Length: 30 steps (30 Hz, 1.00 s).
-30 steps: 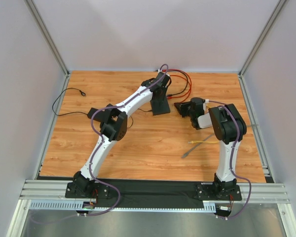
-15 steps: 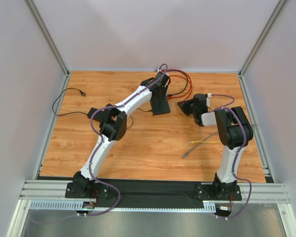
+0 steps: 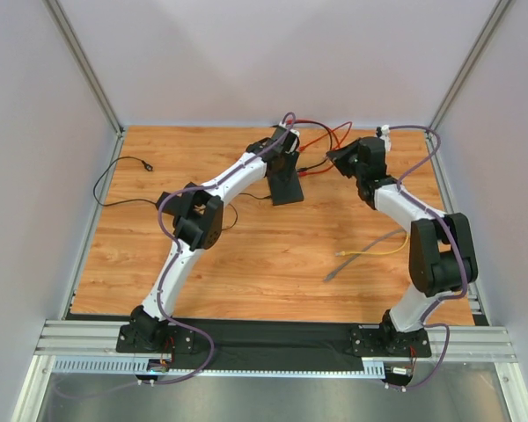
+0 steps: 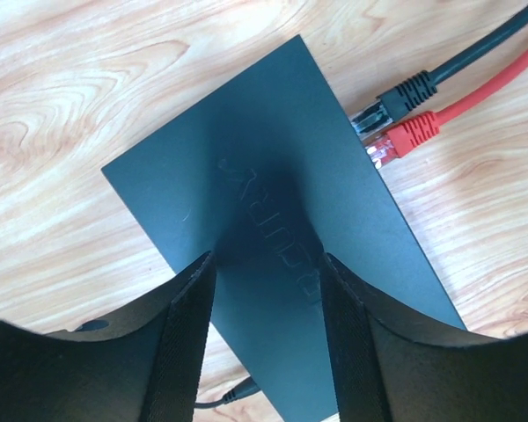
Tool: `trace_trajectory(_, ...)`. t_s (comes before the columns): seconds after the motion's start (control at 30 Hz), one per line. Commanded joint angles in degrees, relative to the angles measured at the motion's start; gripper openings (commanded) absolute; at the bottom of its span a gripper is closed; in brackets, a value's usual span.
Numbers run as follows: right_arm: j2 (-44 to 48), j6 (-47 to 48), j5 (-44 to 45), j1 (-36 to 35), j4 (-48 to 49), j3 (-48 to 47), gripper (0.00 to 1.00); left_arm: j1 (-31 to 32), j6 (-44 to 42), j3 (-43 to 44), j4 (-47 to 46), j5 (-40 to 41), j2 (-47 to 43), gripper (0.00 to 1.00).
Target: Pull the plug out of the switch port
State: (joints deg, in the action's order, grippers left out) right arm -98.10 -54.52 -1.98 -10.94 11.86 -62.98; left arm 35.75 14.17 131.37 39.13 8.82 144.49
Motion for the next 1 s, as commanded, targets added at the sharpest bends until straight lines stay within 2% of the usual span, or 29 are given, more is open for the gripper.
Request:
trace_trajectory(0.0,5.02,4.07,7.41,1.26,-6.23,0.49,0.00,-0.24,0.06,-5.85,3.06,-5.48,0.98,0.59)
trace_trajectory(0.37,22.59,8.73,21.74,5.84,-25.47,0.40,0.00,-0.50,0.77,-7.36,-0.02,-8.47,-0.26,0.59)
trace_trajectory(0.47,28.31,8.12,26.57,6.63,-31.00,2.51,0.00,-0.50,0.77,-8.41,-1.16,-9.69,-1.04,0.59)
trace_trajectory(0.57,34.11,6.36,27.46,7.16,-36.45,6.19,0.00,-0.50,0.94,-9.99,-3.01,-10.14,-2.19,0.59)
trace_trajectory(0.67,40.00,2.86,26.86,8.04,-40.50,11.99,0.01,-0.50,0.86,-11.22,-3.89,-10.40,-2.72,0.59)
trace_trajectory(0.9,43.86,1.70,13.26,12.52,-47.53,22.10,0.00,-0.50,0.68,-17.00,-8.19,-12.68,-5.61,0.57)
trace_trajectory(0.97,45.28,1.44,8.77,12.52,-46.31,25.70,0.01,-0.59,0.77,-18.95,-10.65,-13.82,-7.02,0.58)
